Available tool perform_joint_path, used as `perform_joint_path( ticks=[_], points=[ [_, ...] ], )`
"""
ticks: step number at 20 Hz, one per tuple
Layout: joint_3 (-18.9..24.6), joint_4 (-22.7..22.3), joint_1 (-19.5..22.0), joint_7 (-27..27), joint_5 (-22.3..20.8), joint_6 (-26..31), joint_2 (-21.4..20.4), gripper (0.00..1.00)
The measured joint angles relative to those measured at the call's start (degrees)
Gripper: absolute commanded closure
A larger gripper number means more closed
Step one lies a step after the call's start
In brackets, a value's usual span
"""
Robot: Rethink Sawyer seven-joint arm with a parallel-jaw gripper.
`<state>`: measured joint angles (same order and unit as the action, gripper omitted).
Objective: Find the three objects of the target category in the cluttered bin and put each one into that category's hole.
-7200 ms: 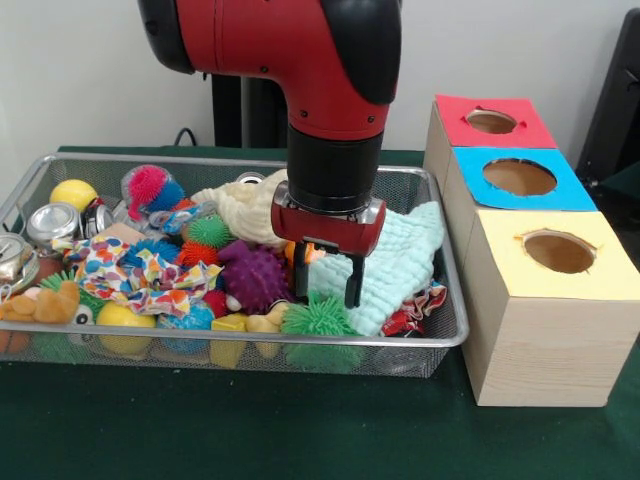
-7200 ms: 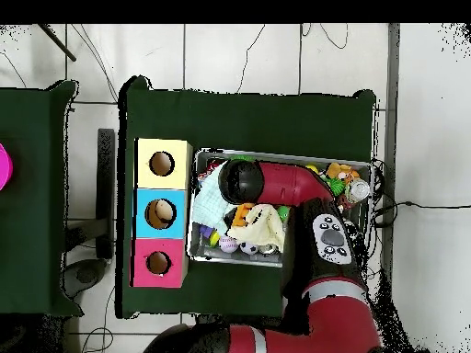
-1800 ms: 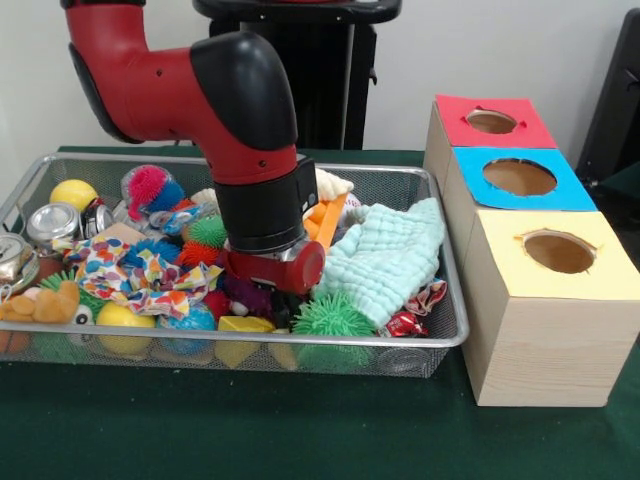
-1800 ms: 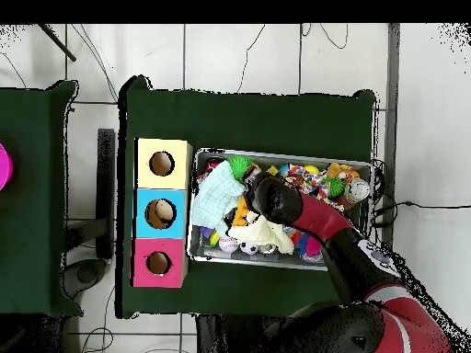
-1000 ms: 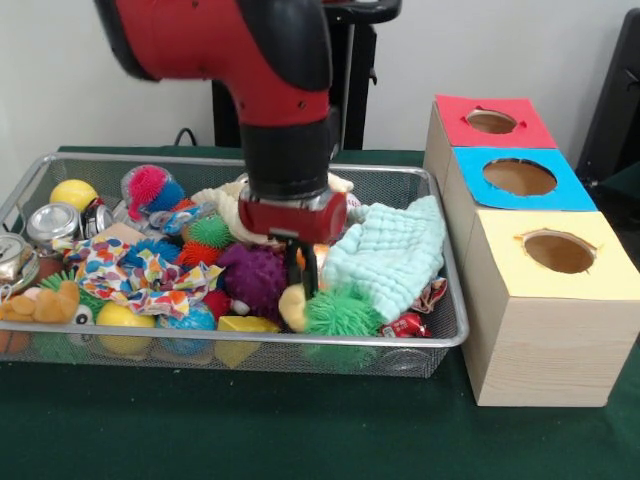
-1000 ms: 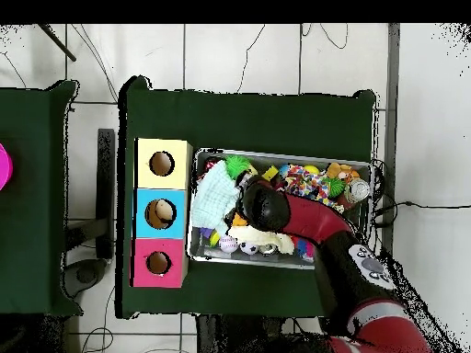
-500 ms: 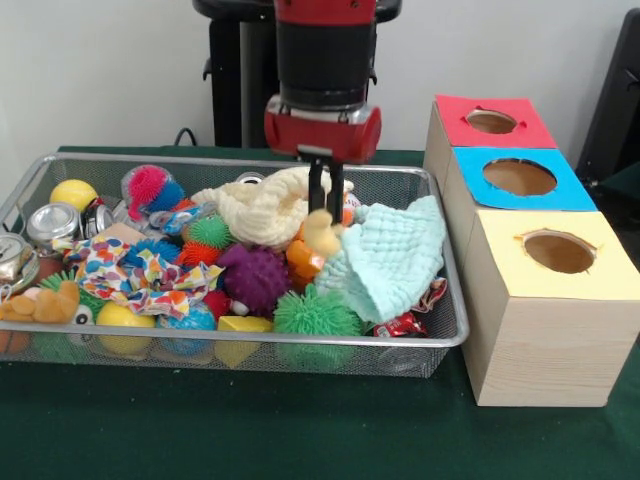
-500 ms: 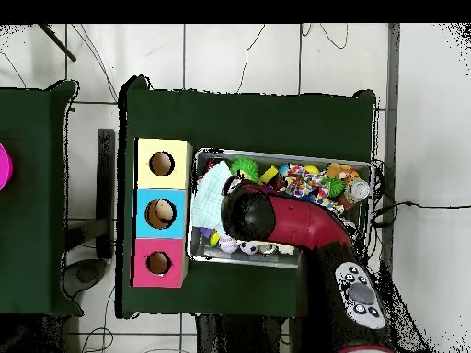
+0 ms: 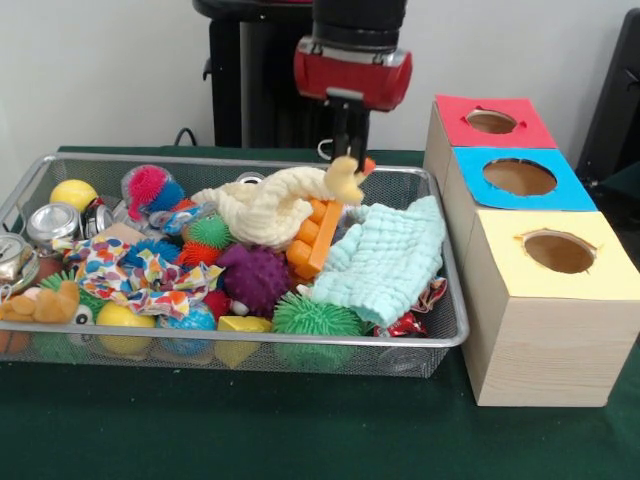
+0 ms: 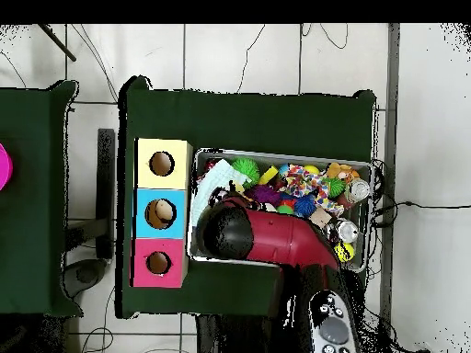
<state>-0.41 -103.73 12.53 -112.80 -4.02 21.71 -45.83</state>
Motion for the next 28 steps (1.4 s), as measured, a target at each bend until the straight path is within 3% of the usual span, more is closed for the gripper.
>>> perform_joint_path(
  ticks=[14,28],
  points=[
    [-9.2,-8.3,-14.1,0.0,7.1,3.9,-7.2,1.00],
    [-12.1,-12.7,-18.5,0.0,12.6,2.8,-5.0,1.00]
  ],
)
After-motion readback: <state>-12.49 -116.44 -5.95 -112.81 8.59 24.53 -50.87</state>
